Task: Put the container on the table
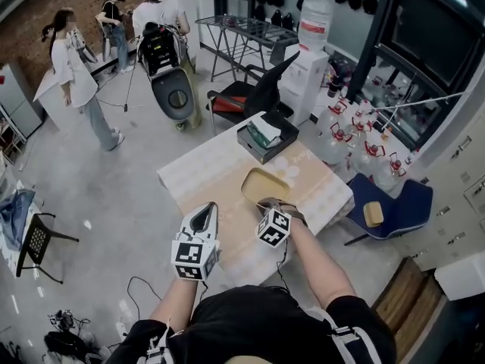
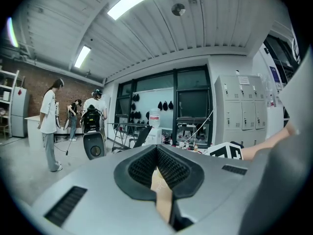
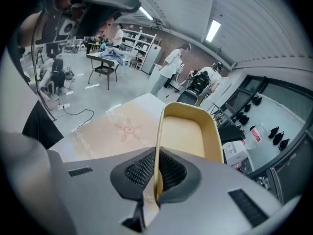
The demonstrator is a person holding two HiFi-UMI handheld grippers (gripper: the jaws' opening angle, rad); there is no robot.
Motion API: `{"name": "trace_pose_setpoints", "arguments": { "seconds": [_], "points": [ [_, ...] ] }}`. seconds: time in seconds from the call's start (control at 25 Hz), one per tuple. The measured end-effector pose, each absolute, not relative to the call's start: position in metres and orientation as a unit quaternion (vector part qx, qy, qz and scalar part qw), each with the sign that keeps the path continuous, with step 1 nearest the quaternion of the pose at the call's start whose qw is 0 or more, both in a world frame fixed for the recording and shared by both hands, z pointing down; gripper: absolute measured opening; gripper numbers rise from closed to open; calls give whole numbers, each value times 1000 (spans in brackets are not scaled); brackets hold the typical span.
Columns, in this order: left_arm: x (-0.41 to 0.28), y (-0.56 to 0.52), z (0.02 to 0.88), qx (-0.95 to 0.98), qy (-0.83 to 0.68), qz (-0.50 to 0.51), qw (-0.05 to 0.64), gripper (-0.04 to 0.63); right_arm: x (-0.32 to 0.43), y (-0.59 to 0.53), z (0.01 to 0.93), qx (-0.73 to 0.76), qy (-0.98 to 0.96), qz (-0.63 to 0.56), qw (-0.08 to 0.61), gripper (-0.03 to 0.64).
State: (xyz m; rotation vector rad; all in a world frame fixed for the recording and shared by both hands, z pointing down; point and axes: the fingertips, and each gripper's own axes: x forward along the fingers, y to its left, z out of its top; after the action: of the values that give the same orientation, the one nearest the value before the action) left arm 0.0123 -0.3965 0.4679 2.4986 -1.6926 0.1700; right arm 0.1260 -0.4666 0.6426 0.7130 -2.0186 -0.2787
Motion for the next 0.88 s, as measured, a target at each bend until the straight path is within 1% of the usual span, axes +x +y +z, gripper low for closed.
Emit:
{"name": "trace_pose_setpoints", "arguments": {
  "seconds": [0.28,0.44,0.64,0.88],
  "points": [
    [3,-403,474,814,-573,64,67,14,123,-492,700,282,-815,-87,499,29],
    [-6,-403,481,808,-580,69,74,14,119,-487,742,260,-801,-84,533,29],
    [-12,-401,484,803,-586,72,79,14,123,-484,774,257,-790,-59,553,32],
    [-15,-392,486,799,-591,76,81,14,127,-476,793,258,-786,-32,561,65]
  ]
}}
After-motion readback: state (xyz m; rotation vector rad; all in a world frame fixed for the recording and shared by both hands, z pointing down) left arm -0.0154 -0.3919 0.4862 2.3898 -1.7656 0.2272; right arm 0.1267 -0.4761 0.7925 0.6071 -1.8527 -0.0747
